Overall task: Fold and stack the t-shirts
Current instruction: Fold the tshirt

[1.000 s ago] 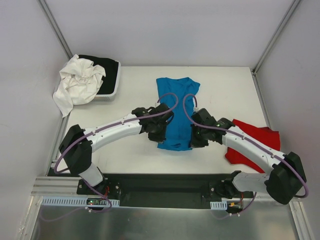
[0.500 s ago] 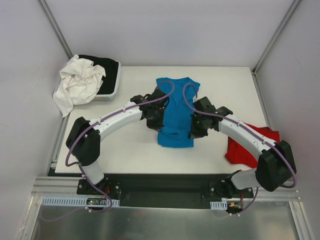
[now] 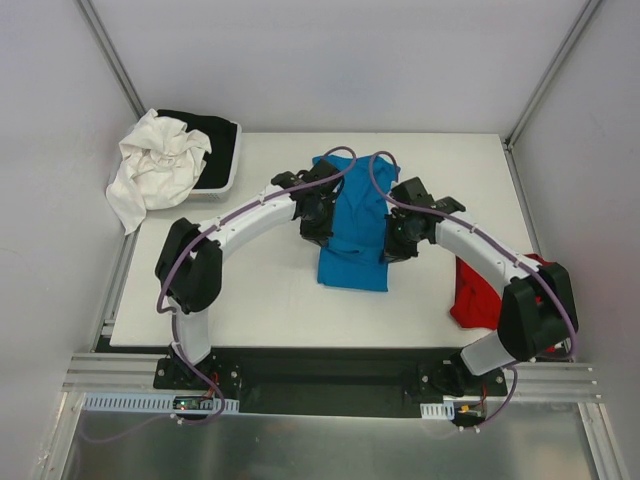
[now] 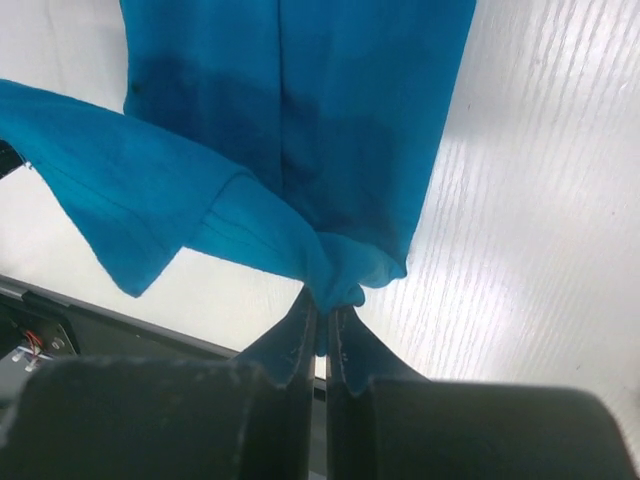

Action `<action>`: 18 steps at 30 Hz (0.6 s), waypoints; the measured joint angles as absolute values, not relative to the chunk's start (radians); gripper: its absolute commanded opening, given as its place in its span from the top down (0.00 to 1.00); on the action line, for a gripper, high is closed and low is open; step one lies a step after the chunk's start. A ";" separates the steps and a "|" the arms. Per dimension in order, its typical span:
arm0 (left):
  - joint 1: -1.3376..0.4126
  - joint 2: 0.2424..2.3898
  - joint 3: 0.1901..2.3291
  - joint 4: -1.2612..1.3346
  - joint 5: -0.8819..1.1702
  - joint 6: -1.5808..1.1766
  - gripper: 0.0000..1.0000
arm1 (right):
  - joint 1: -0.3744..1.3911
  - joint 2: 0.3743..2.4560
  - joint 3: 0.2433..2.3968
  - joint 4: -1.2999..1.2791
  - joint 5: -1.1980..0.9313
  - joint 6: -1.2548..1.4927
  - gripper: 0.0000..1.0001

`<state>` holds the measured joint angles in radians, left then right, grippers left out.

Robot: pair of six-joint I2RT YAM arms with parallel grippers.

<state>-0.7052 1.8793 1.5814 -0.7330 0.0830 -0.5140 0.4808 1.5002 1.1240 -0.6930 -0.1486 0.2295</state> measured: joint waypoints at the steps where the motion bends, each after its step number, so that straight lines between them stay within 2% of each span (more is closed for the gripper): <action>1: -0.704 1.889 1.596 -0.738 0.086 -0.511 1.00 | 0.477 1.508 1.131 -0.693 -0.150 0.226 0.99; 18: -0.656 2.046 1.737 -0.760 0.105 -0.461 1.00 | 0.396 1.671 1.268 -0.694 -0.197 0.159 0.99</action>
<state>-0.6559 2.0460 1.7370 -0.7597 0.1047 -0.4614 0.3962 1.6714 1.2678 -0.6941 -0.1974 0.1589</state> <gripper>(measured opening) 0.014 0.033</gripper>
